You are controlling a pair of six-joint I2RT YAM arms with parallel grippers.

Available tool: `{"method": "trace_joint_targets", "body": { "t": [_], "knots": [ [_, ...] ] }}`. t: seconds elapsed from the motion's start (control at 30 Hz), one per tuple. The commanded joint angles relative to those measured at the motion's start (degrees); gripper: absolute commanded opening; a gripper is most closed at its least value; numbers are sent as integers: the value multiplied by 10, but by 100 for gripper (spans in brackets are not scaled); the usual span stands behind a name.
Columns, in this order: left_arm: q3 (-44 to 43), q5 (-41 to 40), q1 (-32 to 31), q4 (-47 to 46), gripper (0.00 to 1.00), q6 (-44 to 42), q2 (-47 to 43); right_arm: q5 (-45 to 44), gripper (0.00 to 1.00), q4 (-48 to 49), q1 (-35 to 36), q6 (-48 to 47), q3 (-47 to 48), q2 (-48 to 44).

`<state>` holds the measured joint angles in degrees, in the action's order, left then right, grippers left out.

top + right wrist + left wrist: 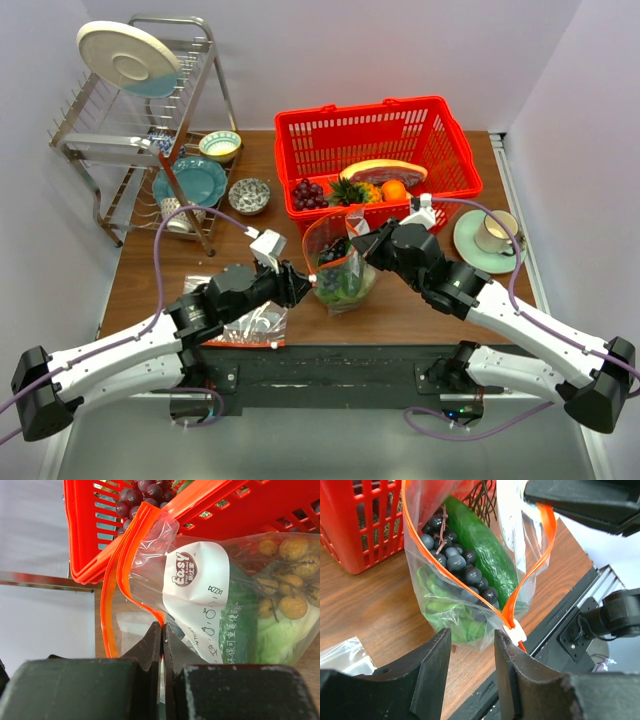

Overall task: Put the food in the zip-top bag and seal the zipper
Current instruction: Zip the zipper food storage bag at the center of the board.

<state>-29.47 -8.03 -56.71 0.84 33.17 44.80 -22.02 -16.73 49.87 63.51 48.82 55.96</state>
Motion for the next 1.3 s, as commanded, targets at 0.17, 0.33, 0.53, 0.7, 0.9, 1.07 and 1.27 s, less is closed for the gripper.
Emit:
{"method": "trace_joint_targets", "body": {
  "t": [0.17, 0.33, 0.53, 0.7, 0.9, 1.07, 1.27],
  "knots": [
    [-79, 34, -2, 65, 50, -49, 24, -38, 0, 6, 1, 14, 15, -2],
    [-43, 78, -2, 7, 55, -47, 6, -33, 0, 10, 1, 20, 13, 0],
    [-17, 82, -2, -45, 62, -28, -7, -34, 0, 6, 1, 21, 12, 0],
    [-16, 14, -3, -45, 42, -13, -7, -34, 0, 5, 1, 21, 12, -2],
    [-18, -11, -3, -44, 21, -11, 2, -36, 0, 5, 1, 22, 11, -4],
    [-16, -24, -3, -38, 0, -20, -15, -35, 0, 3, 1, 22, 10, -2],
    [-45, -19, -2, 28, 0, -57, -28, 4, 25, 28, 1, -56, 22, 4]
  ]
}}
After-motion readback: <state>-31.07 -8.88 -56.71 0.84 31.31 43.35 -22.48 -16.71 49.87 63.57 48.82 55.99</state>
